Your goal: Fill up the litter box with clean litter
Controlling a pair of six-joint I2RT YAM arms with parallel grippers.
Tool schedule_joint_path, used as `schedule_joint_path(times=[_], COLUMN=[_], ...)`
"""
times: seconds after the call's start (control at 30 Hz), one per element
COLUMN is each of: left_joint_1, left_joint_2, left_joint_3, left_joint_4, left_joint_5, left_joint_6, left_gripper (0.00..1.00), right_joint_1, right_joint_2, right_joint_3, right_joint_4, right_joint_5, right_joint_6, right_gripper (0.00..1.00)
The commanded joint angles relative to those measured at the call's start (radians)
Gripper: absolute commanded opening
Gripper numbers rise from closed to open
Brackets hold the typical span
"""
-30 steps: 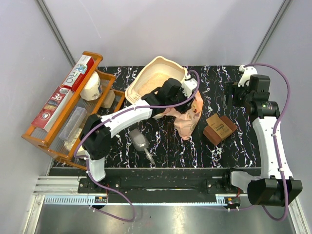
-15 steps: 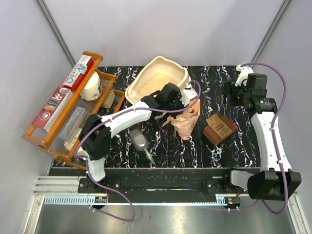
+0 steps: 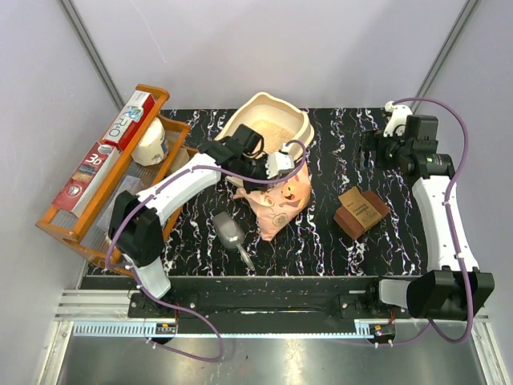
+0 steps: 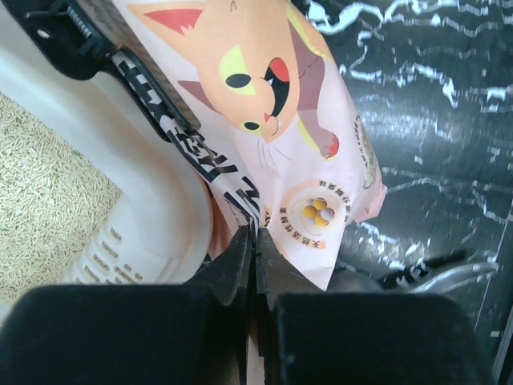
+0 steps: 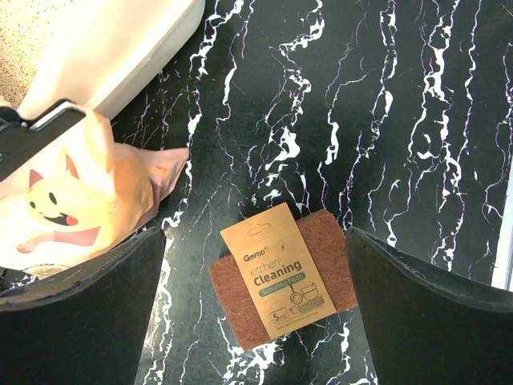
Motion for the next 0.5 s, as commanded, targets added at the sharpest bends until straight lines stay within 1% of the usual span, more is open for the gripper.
schedule_joint_path(times=[0.0,0.03,0.1,0.17,0.2,0.23,0.3,0.33,0.4,0.47], left_joint_1=[0.078,0.087,0.107,0.118,0.127,0.129,0.132,0.132,0.135,0.135], left_joint_2=[-0.026,-0.021,-0.026,-0.055,-0.069,-0.101,-0.127,-0.142,-0.150,-0.156], left_joint_3=[0.084,0.104,0.112,0.103,0.092,0.059,0.023,-0.006,-0.023,-0.024], left_joint_4=[-0.230,-0.263,-0.280,-0.288,-0.282,-0.236,-0.195,-0.152,-0.127,-0.109], left_joint_5=[0.069,0.071,0.057,0.048,0.049,0.042,0.014,0.002,-0.018,-0.006], left_joint_6=[0.239,0.261,0.328,0.397,0.457,0.475,0.527,0.538,0.558,0.536], left_gripper=[0.00,0.00,0.00,0.00,0.00,0.00,0.00,0.00,0.00,0.00], right_joint_1=[0.003,0.002,0.003,0.003,0.003,0.003,0.003,0.008,0.020,0.032], right_joint_2=[0.020,0.024,0.031,0.032,0.031,0.032,0.034,0.037,0.044,0.058], right_joint_3=[0.062,0.070,0.076,0.081,0.082,0.085,0.085,0.084,0.085,0.093], right_joint_4=[0.006,0.000,-0.006,-0.023,-0.032,-0.051,-0.074,-0.080,-0.094,-0.110], right_joint_5=[-0.043,-0.057,-0.081,-0.163,-0.198,-0.279,-0.357,-0.411,-0.431,-0.467], right_joint_6=[-0.016,-0.021,-0.047,-0.079,-0.117,-0.137,-0.189,-0.203,-0.240,-0.278], right_gripper=[0.98,0.98,0.98,0.98,0.98,0.98,0.99,0.99,0.99,0.99])
